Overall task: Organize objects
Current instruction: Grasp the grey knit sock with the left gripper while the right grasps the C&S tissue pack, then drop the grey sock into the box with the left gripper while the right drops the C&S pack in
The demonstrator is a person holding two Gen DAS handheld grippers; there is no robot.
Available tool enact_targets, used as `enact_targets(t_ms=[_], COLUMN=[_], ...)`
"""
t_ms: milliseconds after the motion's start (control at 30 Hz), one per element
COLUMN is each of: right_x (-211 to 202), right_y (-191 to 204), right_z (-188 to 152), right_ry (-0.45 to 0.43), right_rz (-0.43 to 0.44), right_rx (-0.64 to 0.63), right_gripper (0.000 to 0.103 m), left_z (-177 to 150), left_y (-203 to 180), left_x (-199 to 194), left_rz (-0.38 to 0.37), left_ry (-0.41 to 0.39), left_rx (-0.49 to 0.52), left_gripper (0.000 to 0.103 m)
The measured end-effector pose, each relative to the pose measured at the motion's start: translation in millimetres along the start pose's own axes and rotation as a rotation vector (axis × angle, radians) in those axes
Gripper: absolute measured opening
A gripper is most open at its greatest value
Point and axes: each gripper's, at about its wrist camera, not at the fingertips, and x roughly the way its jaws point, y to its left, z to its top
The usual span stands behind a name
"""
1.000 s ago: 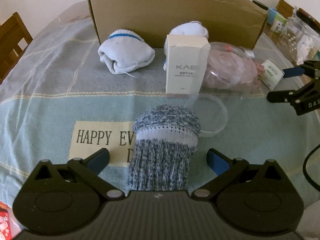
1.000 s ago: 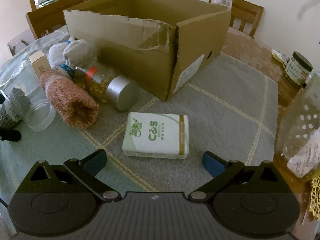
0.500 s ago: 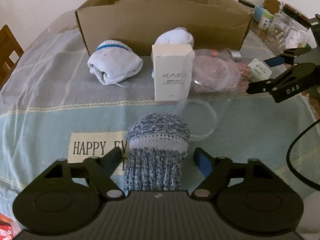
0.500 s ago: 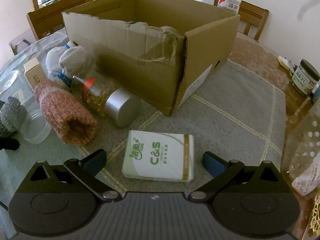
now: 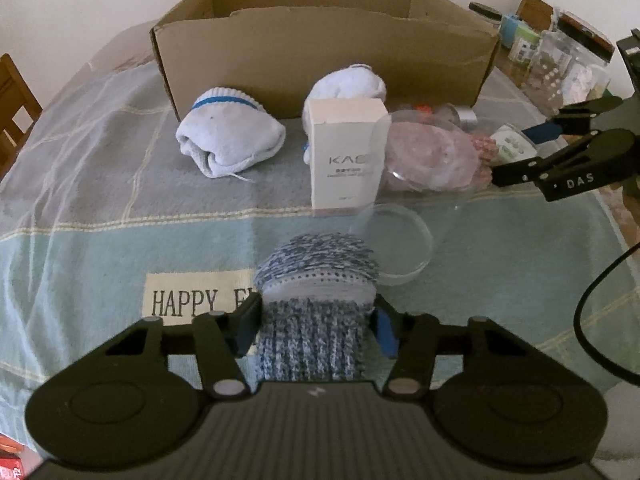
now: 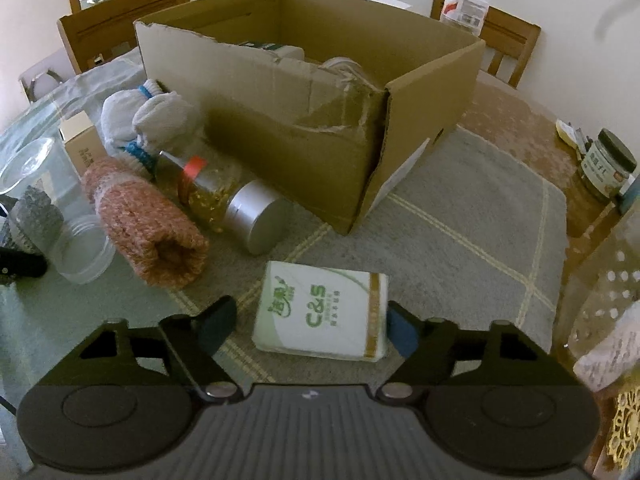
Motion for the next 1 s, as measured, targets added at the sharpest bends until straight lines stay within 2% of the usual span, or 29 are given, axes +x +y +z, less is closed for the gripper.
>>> enact_targets(t_ms=[67,333,533,767,1000], right_x=[-2,-10,-32,-66,-94], right_y=[-1,-1,-2,-2,-1], right_z=[1,3,12,30,57], right_ry=[0.003,0.009,-0.005,-0.049,-0.110], right_rz=[-0.002,-0.003,0.006,0.038,0.074], right_rx=[0.004,0.008,-0.026,-0.054,-0.093], right_gripper=[0.071,0.070,0.070,0.070,0.070], left_z=[1,5,13,35,71], left_y=[1,3,12,21,29], left_x=[0,-9,-26,-51,-70], left_rz=[-0.005,-0.014,-0.021,-0.019,-0.017], left_ry=[0.003,0.011,0.011,0.010,-0.004], left_rx=[-0.002,0.026,0.045,0.083,0.090], left_gripper=[0.054,0.053,0.053,0.053,0.053])
